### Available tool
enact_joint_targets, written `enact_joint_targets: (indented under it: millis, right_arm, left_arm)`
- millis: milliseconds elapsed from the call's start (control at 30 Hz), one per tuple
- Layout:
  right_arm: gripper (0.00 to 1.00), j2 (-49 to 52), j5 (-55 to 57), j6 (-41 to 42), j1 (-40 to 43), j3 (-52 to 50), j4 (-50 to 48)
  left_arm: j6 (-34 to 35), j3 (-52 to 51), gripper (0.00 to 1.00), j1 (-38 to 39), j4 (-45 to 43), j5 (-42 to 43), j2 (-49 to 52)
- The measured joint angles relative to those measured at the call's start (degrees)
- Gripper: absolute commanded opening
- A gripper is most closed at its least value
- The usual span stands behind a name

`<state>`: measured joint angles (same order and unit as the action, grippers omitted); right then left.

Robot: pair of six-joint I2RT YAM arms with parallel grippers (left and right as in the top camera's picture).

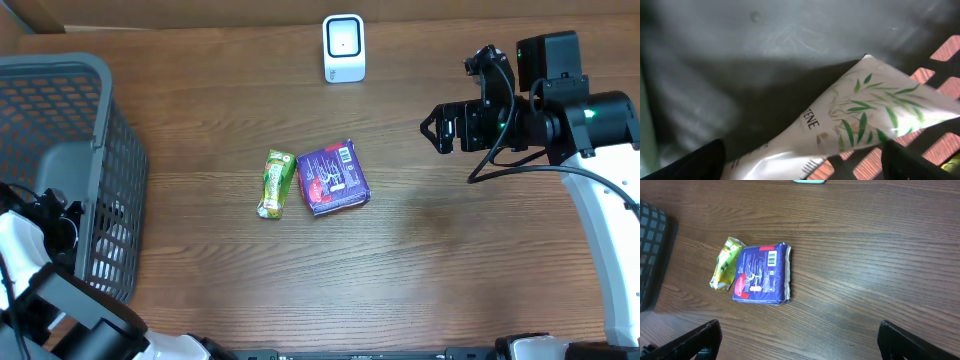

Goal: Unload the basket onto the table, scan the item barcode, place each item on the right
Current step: 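Reach into the basket and grasp the white leaf-print tube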

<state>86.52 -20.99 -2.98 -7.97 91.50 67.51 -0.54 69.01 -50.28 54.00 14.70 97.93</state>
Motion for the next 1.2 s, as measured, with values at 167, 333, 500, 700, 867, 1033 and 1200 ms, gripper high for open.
enact_joint_targets:
  millis: [167, 333, 500, 700, 867, 1033, 1200]
  right_arm:
    - [1.0, 0.0, 0.0, -0.02, 0.0, 0.0, -0.02]
    - [1.0, 0.0, 0.0, -0.02, 0.0, 0.0, -0.04]
    - [1.0, 0.0, 0.02, 0.0, 0.0, 0.0, -0.02]
    - [1.0, 0.0, 0.0, -0.02, 0.0, 0.0, -0.07]
    - [1.0, 0.0, 0.02, 0.02, 0.0, 0.0, -0.15]
    - [1.0, 0.0, 0.02, 0.02, 0.0, 0.0, -0.44]
    - [1.0, 0.0, 0.02, 0.0, 0.0, 0.0, -0.66]
  left_arm:
    - [-2.69, 0.02, 0.91, 0.0, -1.25, 1.14, 2.93]
    - [-4.5, 0.02, 0.72, 0.0, -2.36, 1.64, 6.51]
    - [-6.43, 0.35, 0.38, 0.02, -3.65, 2.29, 7.5]
    - [-7.02, 0.37, 0.1, 0.04, -4.35, 4.33, 7.89]
    - [-6.99, 2.73, 0.08, 0.04, -1.73, 4.42, 8.72]
    - [-6.86, 11.89, 0.09, 0.04, 8.48, 2.67, 10.78]
    - [-6.64, 27.58, 0.09, 0.07, 17.62, 2.45, 11.15]
